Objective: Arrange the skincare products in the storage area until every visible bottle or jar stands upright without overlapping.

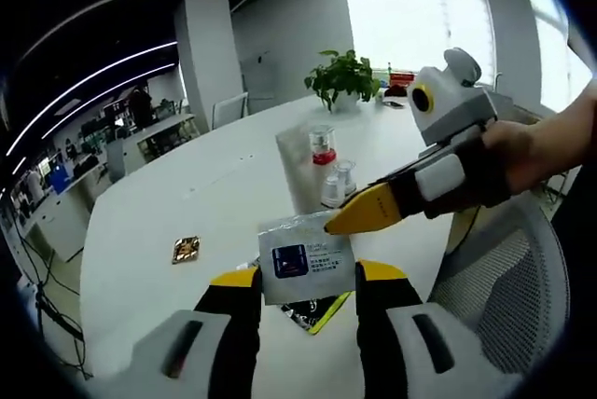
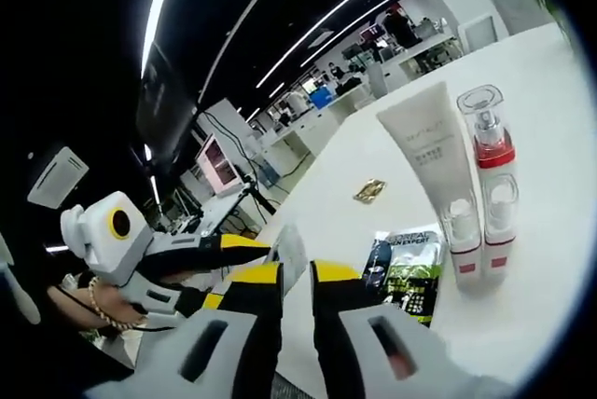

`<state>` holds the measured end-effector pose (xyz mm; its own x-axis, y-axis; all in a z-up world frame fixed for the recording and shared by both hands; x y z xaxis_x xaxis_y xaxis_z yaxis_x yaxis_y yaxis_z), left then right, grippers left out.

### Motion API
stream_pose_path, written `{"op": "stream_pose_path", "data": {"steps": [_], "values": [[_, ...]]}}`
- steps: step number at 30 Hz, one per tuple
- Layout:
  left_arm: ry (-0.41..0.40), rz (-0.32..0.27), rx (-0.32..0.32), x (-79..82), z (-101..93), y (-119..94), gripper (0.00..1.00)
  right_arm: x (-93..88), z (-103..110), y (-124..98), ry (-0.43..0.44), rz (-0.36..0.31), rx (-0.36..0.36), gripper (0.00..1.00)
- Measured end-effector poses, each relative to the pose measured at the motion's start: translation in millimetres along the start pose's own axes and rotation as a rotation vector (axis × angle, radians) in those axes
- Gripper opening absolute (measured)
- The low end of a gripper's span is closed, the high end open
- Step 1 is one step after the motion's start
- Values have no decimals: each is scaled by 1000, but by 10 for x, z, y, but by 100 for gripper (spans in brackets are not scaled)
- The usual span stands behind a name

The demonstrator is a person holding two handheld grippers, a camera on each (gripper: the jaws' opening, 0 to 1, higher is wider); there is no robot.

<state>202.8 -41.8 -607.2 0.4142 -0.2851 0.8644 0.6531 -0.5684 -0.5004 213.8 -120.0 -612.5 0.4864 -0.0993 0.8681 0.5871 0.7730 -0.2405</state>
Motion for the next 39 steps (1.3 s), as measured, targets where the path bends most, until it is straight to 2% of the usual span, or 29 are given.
{"op": "stream_pose_path", "data": {"steps": [5,13,15,16,18,19,20,22,23,24,26,28,29,32,36,39], "values": [[-10,5,0,-12,25,1,39,14,14,17,11,-11,7,2],[-53,12,-27,-46,50,21,39,21,42,34,50,-12,33,1],[-152,-2,-80,-52,50,15,39,22,33,30,45,-10,28,1],[-259,-14,-126,-53,35,1,39,27,29,29,46,-9,31,1],[-387,-38,-166,-56,95,-30,42,28,21,34,50,-5,36,1],[-397,-45,-161,-68,143,-42,43,26,21,36,50,-3,40,1],[-365,-31,-163,-92,170,-73,42,29,26,40,47,-1,45,1],[-375,-7,-177,-164,214,-83,39,32,51,45,47,0,57,1],[-415,-1,-195,-183,218,-90,37,36,61,49,49,0,64,1],[-448,-4,-215,-185,219,-102,35,42,72,55,48,1,69,1],[-454,-11,-225,-208,290,-114,32,55,93,71,45,4,75,1],[-509,-32,-230,-187,313,-132,24,71,112,86,35,7,76,1],[-521,-36,-238,-185,327,-141,17,82,135,95,33,8,83,1],[-532,-40,-239,-227,405,-150,9,96,181,144,26,11,100,1],[-603,-43,-239,-284,500,-164,6,90,184,245,11,25,104,1],[-652,-40,-224,-344,603,-191,2,43,195,314,-27,64,85,1]]}}
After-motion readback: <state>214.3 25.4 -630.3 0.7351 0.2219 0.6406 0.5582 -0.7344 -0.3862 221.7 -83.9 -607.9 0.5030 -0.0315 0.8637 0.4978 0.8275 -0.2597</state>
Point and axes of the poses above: the point that each gripper's makers call its tool centre point, and the gripper's own axes: y roughly forward along the fingers, z roughly to its left, x roughly out of its top, the point moved 3 cm from there along -y, roughly backward along the fingers, and after that the axes turned 11 degrees about -y, right-handed, at the moved point
